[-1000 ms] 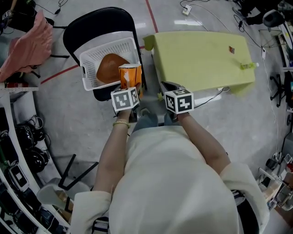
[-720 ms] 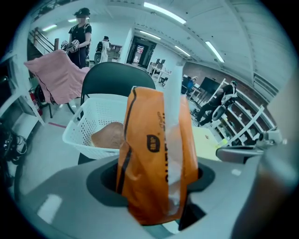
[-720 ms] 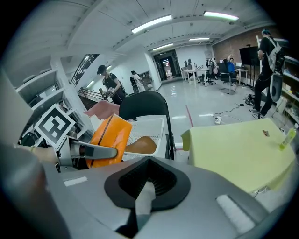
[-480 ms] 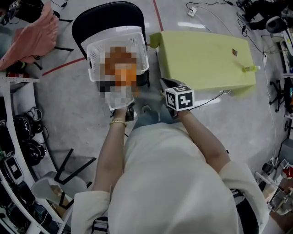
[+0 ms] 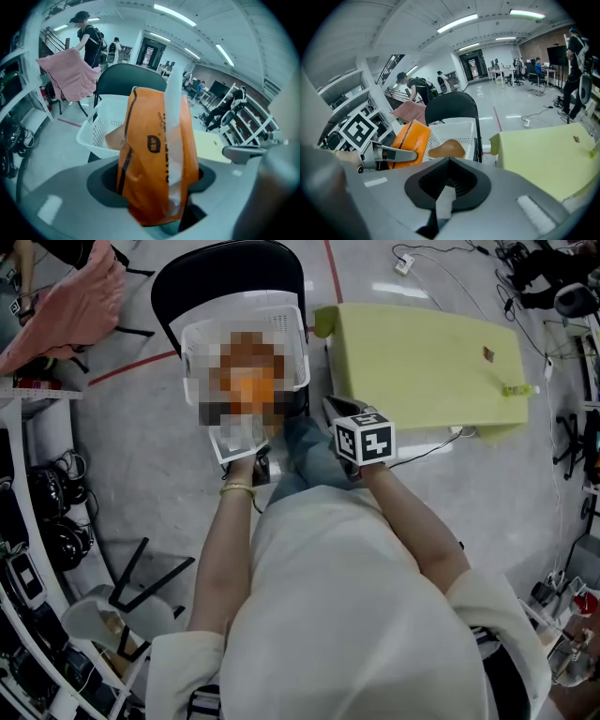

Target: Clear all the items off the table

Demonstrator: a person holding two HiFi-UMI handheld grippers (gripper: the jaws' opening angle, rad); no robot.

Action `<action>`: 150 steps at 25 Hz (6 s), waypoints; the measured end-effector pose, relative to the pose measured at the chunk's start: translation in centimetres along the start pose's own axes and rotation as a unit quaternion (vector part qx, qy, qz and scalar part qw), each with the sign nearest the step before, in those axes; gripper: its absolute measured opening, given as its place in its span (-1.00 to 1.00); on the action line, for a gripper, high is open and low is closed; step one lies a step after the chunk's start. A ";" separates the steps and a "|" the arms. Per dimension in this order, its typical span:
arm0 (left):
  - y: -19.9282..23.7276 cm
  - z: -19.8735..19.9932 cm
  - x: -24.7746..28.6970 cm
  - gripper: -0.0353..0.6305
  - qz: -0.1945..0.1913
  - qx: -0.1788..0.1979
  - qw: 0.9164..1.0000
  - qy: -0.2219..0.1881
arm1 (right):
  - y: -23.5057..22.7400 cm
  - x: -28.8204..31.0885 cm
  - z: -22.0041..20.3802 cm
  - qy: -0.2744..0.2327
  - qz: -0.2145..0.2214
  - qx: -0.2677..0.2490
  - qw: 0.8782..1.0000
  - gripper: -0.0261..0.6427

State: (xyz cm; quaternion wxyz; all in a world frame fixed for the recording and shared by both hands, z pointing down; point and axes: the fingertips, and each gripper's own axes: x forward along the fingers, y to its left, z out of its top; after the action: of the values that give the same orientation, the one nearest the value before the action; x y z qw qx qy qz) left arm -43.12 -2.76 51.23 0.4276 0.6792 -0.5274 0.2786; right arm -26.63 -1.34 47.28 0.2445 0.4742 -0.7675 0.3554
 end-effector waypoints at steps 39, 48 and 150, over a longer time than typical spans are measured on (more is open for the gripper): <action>1.7 8.0 17.5 0.07 -0.013 0.054 0.989 0.136 | -4.1 14.0 8.7 0.037 0.014 0.036 0.999 -0.93; 2.4 7.7 21.1 0.09 -0.003 0.022 0.986 0.164 | -4.9 15.9 8.3 0.053 0.014 0.059 0.997 -0.93; -7.0 0.7 -3.2 -0.87 -0.054 0.071 0.996 -0.025 | 2.1 -1.5 0.5 -0.031 0.013 -0.015 0.999 -0.93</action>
State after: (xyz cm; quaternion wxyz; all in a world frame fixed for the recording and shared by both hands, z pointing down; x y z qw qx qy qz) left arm -37.40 -1.29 46.19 0.3792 0.7420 -0.4798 0.2748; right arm -27.88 -0.29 45.30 0.2233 0.4708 -0.7862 0.3322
